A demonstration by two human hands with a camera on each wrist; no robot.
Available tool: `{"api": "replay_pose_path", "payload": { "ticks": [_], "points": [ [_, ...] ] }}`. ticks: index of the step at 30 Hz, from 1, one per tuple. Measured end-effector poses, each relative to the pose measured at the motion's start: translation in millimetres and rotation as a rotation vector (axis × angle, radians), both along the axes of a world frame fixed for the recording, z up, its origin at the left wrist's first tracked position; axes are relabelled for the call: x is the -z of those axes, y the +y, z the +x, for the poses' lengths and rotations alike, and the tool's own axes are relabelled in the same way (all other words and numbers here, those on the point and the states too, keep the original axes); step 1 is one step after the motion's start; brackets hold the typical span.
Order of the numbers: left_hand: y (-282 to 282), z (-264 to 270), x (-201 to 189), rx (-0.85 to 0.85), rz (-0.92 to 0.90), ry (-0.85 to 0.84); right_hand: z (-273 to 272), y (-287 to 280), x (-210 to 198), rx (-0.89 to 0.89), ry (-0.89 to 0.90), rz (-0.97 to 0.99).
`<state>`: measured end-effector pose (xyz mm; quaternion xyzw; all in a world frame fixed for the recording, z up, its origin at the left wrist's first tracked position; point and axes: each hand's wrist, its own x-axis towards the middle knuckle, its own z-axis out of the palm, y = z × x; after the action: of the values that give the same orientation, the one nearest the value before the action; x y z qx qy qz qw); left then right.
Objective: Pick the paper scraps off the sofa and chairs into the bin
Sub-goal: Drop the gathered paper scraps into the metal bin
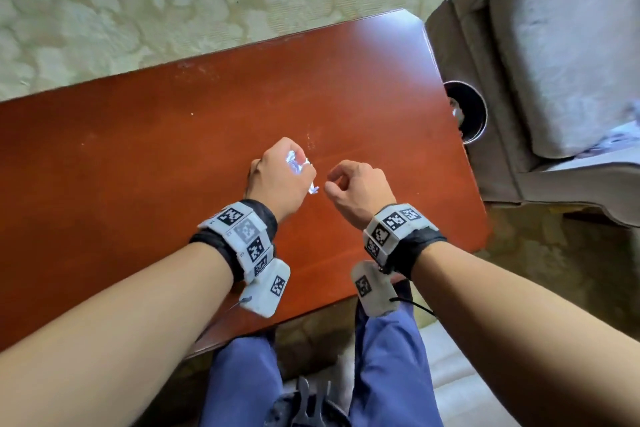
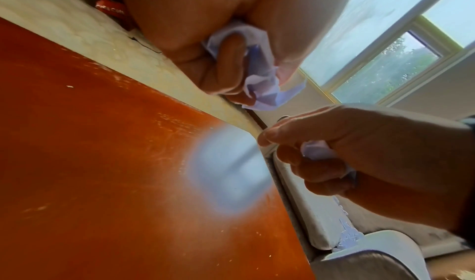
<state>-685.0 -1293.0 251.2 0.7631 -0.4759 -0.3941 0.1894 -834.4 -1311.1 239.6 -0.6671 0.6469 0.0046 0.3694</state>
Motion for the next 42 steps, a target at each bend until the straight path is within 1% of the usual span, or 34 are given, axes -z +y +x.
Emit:
{"api": "replay_pose_path", "payload": {
  "ticks": [3, 5, 7, 10, 13, 16, 18, 21, 23, 26, 29, 33, 35, 37, 40, 42],
  "points": [
    [-38, -57, 5, 0.003, -0.006, -0.019, -56, -29, 9, 0.024, -0.04, 0.006],
    [-66, -98, 17, -0.025, 0.007, -0.033, -96, -54, 19, 0.039, -0.084, 0.024],
    [-94, -149, 34, -0.017, 0.043, -0.035, -143, -77, 28, 0.053, -0.12, 0.037],
    [-141, -231, 59, 0.037, 0.094, 0.01, -219, -113, 43, 0.082, -0.129, 0.042],
    [-186, -303, 83, 0.021, 0.093, 0.071, -297, -143, 64, 0.198, -0.092, 0.04],
    [-225, -367, 114, 0.011, 0.108, 0.131, -371, -162, 86, 0.384, -0.067, 0.052],
    [-247, -400, 137, 0.018, 0.115, 0.153, -410, -166, 101, 0.476, -0.068, 0.064],
    [-276, -439, 172, 0.049, 0.128, 0.148, -453, -170, 128, 0.554, -0.069, 0.098],
    [-292, -460, 193, 0.051, 0.154, 0.162, -474, -176, 147, 0.608, -0.07, 0.099],
    [-309, -482, 221, 0.001, 0.209, 0.194, -495, -183, 173, 0.66, -0.087, 0.084],
    [-320, -492, 248, -0.036, 0.258, 0.217, -505, -186, 195, 0.682, -0.117, 0.094],
    [-324, -495, 269, -0.148, 0.3, 0.263, -510, -190, 221, 0.708, -0.131, 0.094],
    [-322, -494, 273, -0.218, 0.323, 0.304, -509, -193, 230, 0.736, -0.135, 0.093],
    [-321, -490, 274, -0.242, 0.323, 0.319, -506, -197, 239, 0.758, -0.143, 0.086],
    [-317, -483, 268, -0.231, 0.331, 0.322, -497, -212, 248, 0.745, -0.142, 0.092],
    [-314, -476, 261, -0.212, 0.34, 0.354, -488, -228, 253, 0.729, -0.141, 0.1]
  ]
}}
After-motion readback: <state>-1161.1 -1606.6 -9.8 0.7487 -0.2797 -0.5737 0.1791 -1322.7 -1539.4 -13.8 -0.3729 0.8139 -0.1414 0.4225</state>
